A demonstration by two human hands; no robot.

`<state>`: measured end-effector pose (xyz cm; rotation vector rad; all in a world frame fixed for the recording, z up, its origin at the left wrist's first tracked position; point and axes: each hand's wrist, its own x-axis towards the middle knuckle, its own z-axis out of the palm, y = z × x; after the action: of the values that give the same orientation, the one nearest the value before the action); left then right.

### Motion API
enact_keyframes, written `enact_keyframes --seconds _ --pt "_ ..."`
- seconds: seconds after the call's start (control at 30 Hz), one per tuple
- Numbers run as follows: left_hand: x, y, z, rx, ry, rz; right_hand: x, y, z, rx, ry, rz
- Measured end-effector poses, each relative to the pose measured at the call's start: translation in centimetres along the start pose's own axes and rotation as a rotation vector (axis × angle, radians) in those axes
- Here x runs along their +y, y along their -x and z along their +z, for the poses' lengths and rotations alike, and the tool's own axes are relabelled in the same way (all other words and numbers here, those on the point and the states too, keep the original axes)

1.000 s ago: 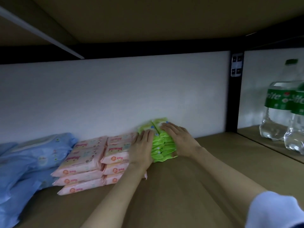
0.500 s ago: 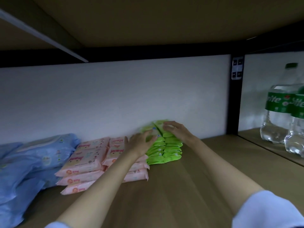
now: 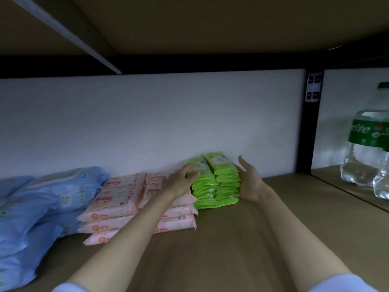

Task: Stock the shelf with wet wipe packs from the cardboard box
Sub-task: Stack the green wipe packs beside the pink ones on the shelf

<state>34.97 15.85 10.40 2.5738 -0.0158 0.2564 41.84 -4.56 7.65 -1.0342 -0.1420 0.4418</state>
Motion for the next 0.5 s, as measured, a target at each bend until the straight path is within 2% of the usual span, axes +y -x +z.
enact_keyframes --seconds 0.1,0.27,0.33,0.4,0.5 --pt "0.1 0.0 0.0 0.001 0.0 0.008 0.5 0.5 1.3 -0.021 0.129 -0.018" --pt "0.5 0.3 0.4 0.052 -0.065 0.013 0.4 0.0 1.5 0.08 0.198 -0.072" --pt "0.4 0.7 0.1 0.076 -0.074 0.033 0.2 -0.6 1.7 0.168 0.272 -0.172" --pt "-0.1 1.9 -0.6 0.112 -0.139 0.052 -0.2 -0.2 2.5 0.224 0.46 -0.36" --pt "-2.0 4.7 -1.5 0.183 -0.377 0.111 -0.2 -0.2 3.1 0.204 0.596 -0.425"
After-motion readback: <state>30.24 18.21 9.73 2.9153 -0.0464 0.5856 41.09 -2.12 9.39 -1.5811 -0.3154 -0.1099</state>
